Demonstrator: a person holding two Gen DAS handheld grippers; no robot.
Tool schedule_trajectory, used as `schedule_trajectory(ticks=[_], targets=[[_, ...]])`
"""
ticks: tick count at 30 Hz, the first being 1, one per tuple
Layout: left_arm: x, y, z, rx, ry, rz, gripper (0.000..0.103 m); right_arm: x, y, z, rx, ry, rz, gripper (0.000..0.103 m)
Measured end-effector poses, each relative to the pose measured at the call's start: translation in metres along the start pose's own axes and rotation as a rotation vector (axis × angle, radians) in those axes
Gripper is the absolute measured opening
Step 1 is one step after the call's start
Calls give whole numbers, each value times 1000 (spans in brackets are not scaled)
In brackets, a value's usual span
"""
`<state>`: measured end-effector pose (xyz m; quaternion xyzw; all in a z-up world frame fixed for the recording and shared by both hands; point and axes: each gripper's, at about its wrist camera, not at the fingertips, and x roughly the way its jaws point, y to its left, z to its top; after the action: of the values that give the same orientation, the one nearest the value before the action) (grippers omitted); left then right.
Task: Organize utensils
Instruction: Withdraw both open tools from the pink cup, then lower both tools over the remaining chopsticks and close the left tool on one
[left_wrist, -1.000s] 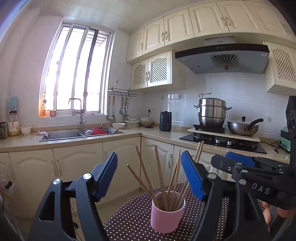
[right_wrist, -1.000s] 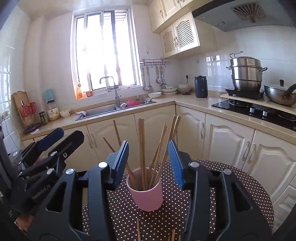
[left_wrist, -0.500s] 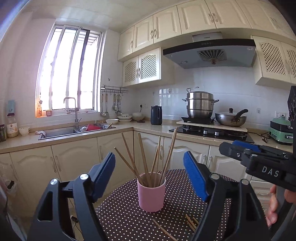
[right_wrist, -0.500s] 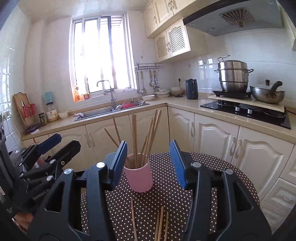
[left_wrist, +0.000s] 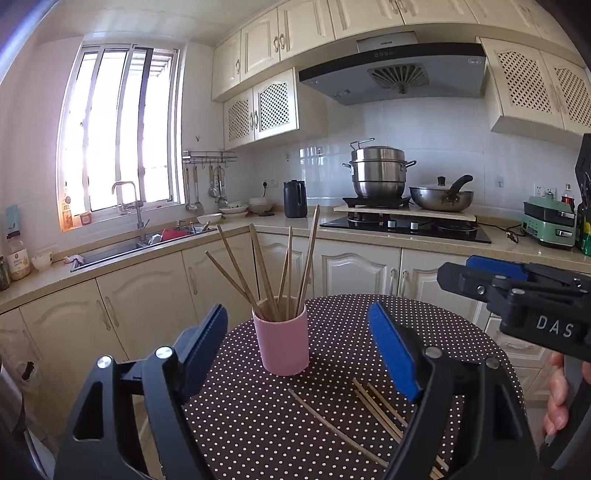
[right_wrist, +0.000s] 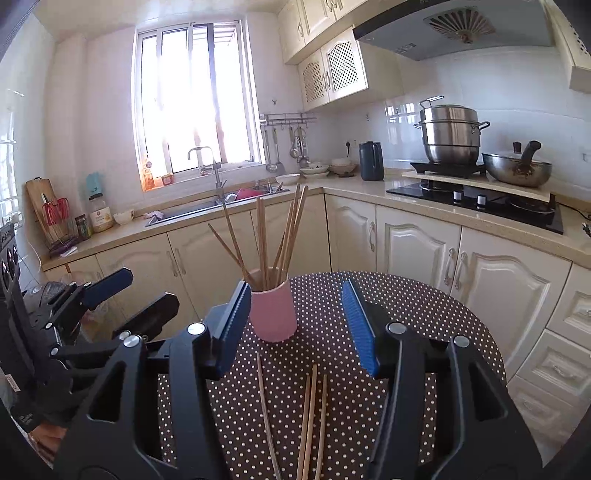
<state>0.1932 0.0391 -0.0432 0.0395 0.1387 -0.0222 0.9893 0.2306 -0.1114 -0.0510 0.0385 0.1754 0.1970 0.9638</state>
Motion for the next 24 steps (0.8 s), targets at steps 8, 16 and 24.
schedule_trajectory(ticks=[8,16,24], targets=[[5,-1,-15,-16,81,-23,78,-1,-1,-19,-5,55,-6,52],[42,-3,-38,-53,302,-85,78,15,-16,-40,17,149,-12,53],[100,7,-78,-206,598,-162,53,33,-40,-61,60,242,-14,54]])
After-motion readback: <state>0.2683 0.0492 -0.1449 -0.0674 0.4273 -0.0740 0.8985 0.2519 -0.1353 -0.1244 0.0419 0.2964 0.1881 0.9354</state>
